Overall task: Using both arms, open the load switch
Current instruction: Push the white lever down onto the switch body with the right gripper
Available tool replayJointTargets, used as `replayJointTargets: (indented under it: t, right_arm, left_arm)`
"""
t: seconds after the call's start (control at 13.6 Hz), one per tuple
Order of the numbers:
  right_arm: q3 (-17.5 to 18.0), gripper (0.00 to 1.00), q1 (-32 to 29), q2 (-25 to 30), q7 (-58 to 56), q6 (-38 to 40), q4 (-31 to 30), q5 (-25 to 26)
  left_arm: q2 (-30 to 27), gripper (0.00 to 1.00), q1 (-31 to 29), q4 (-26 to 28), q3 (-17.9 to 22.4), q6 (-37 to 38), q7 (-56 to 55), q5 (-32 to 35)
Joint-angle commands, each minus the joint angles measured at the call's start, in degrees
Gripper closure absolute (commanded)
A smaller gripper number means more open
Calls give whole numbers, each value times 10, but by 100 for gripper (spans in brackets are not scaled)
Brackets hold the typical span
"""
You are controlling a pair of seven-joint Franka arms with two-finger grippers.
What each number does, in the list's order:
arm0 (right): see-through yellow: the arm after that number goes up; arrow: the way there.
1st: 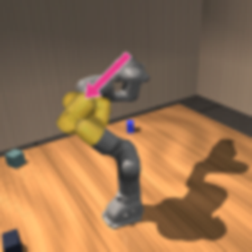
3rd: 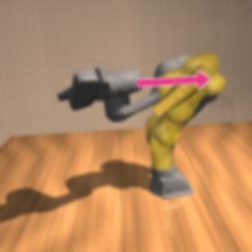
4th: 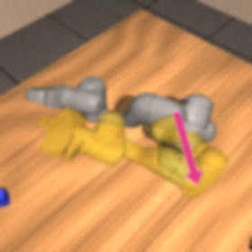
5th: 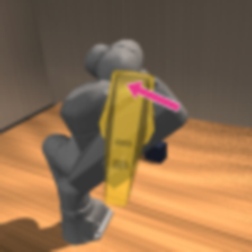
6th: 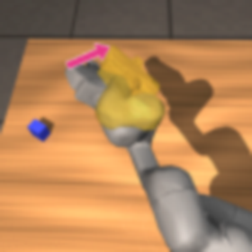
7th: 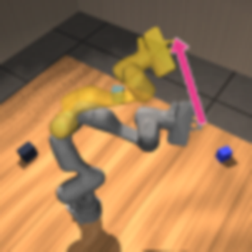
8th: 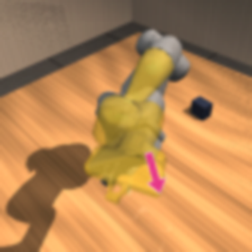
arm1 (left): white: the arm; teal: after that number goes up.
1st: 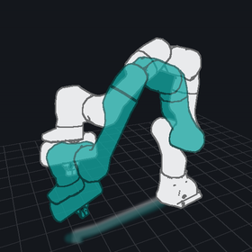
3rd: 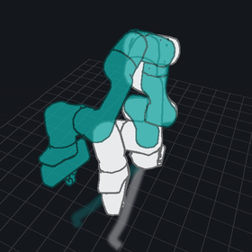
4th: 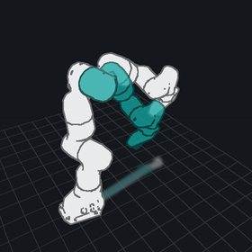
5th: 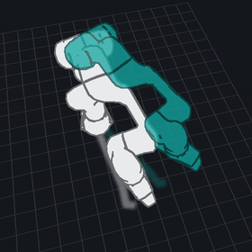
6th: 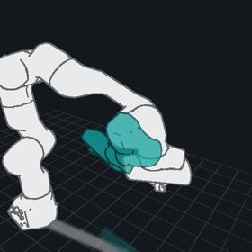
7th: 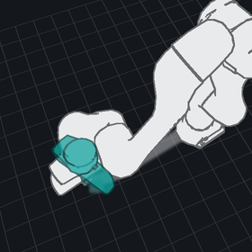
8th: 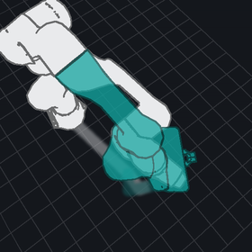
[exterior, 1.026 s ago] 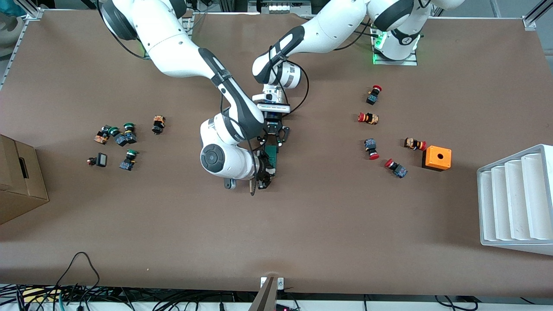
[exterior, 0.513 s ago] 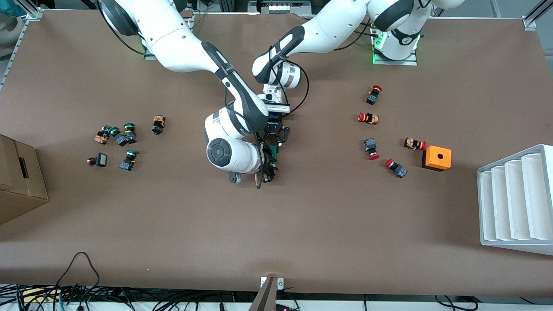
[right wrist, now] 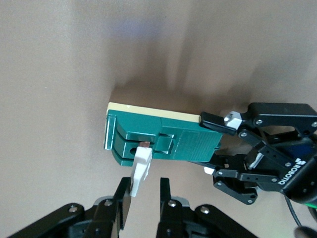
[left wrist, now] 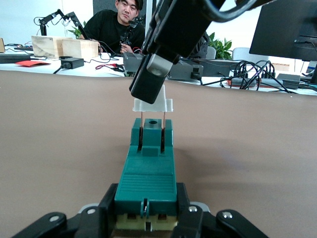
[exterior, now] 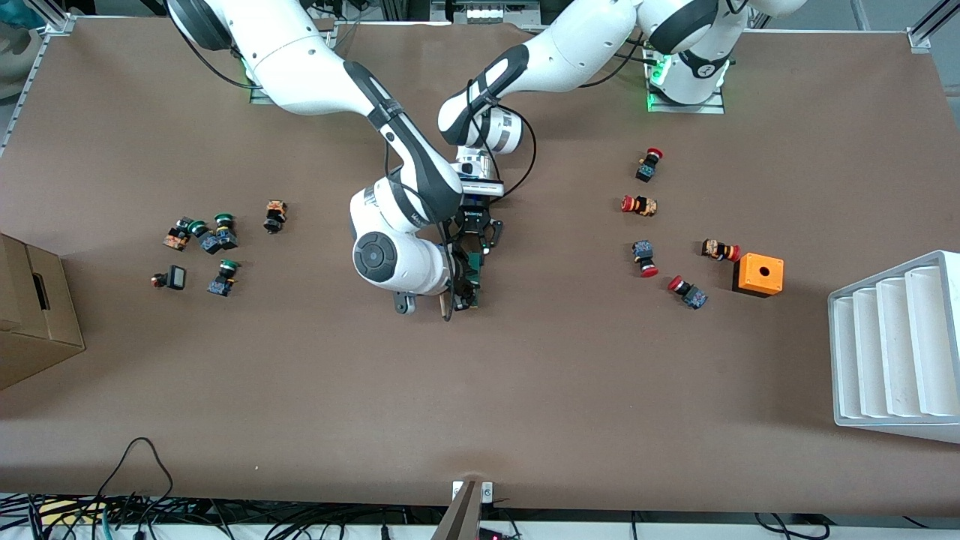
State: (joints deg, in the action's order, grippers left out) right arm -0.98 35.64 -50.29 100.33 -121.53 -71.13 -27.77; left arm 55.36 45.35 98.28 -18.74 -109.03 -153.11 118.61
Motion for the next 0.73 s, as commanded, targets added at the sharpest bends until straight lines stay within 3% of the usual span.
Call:
replayJointTargets:
  t: [0.0, 0.66]
  right_arm:
    - [4, 71, -1, 34, -12, 9, -42, 7]
    - [4, 71, 6, 56, -19, 7, -81, 8]
  left_arm:
    - [10, 63, 1, -19, 4, -15, -6, 0]
    - [11, 63, 1, -19, 4, -15, -7, 0]
